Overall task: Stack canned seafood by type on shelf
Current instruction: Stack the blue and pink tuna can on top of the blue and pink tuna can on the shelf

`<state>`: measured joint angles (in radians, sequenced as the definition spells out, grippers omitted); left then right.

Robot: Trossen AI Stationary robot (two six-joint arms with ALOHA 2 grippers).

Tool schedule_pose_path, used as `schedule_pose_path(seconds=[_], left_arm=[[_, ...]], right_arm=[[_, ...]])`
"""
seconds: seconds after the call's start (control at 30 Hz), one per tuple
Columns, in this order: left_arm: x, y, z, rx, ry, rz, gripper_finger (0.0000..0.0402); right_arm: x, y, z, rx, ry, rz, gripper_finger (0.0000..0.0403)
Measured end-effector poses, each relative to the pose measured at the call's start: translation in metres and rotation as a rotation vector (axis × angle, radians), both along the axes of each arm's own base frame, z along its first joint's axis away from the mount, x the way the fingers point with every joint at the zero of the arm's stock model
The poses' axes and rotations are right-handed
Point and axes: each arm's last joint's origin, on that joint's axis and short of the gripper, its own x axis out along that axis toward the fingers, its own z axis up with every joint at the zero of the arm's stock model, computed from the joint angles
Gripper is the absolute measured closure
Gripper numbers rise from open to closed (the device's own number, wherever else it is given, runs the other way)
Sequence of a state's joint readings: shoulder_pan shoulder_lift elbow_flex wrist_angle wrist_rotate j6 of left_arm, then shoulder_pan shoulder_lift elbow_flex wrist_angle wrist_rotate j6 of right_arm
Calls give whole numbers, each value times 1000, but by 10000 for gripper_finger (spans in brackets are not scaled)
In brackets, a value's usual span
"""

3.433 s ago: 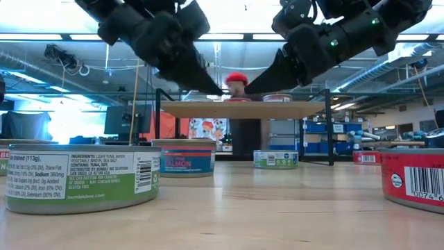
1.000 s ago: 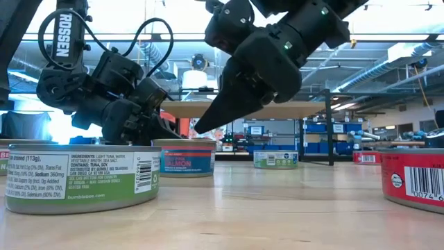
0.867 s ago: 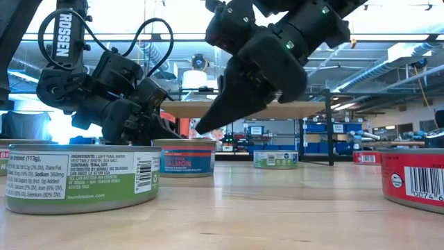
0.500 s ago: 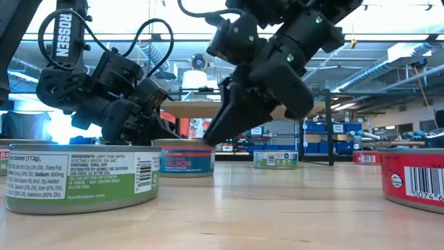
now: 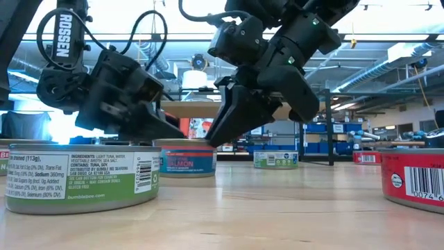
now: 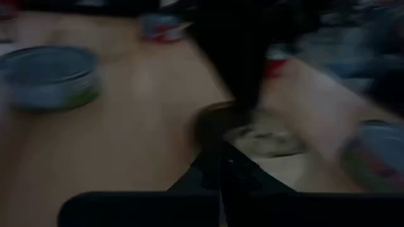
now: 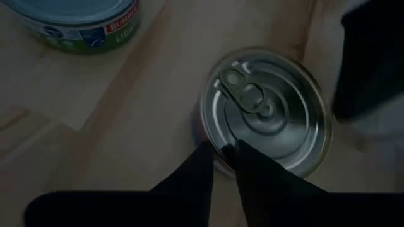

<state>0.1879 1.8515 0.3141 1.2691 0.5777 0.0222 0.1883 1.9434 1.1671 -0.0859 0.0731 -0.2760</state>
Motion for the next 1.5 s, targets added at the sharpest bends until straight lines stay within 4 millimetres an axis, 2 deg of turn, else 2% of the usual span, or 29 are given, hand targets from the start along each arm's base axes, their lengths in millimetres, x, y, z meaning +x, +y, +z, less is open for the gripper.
schedule_pose_path(seconds=[0.23, 0.53, 0.8, 1.0, 1.27, 1.5], left_arm=[[0, -1, 1, -18, -11, -35, 401], [-2, 0, 0, 4, -2, 21, 401], [-2, 1, 0, 5, -8, 22, 401], [-2, 1, 0, 5, -7, 24, 401], [-2, 1, 0, 1, -5, 25, 401], [-2, 1, 0, 0, -5, 25, 401]], right_arm=[[-1, -1, 0, -39, 4, -12, 394], [6, 1, 13, 46, 44, -66, 399], [17, -3, 42, 214, 106, -229, 400], [22, -16, 57, 409, 159, -425, 400], [24, -29, 60, 667, 257, -463, 400], [24, -42, 59, 753, 298, -475, 400]])
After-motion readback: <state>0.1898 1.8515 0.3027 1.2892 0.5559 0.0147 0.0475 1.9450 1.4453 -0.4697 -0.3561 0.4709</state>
